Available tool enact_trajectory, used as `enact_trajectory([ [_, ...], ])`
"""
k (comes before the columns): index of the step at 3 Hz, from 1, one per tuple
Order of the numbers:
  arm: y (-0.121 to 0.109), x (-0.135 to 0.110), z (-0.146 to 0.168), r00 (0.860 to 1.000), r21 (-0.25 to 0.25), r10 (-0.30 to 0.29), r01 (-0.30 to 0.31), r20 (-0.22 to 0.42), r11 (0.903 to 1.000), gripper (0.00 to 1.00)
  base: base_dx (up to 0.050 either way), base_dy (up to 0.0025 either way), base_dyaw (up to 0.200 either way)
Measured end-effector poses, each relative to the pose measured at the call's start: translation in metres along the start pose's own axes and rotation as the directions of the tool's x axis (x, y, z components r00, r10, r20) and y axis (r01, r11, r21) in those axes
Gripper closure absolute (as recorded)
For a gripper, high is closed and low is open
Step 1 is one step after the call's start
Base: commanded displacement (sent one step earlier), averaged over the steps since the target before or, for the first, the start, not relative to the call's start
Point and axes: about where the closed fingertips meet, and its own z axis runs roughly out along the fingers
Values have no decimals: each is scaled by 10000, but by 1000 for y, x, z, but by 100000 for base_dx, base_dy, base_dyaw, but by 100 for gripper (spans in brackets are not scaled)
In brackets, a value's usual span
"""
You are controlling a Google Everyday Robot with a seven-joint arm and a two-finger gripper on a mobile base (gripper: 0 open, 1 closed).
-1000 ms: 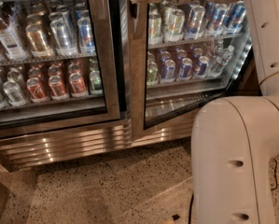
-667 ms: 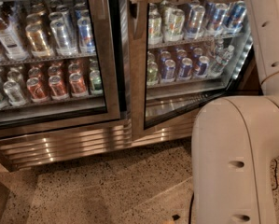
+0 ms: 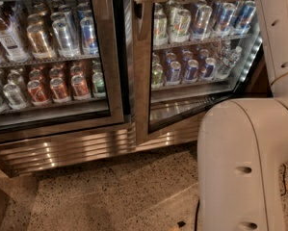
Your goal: Open right fridge door
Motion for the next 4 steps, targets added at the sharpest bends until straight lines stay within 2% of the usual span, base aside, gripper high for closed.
enact_trajectory([
  [1, -1, 0, 1, 9998, 213, -133, 135, -119, 9997, 100, 0, 0, 0],
  [2, -1, 0, 1, 9998, 215, -133, 136, -120, 9997, 100, 0, 0, 0],
  [3, -2, -1, 2, 9992, 581, -252, 270, -316, 9979, 100, 0, 0, 0],
  [4, -2, 0, 1, 9990, 660, -282, 305, -355, 9974, 100, 0, 0, 0],
])
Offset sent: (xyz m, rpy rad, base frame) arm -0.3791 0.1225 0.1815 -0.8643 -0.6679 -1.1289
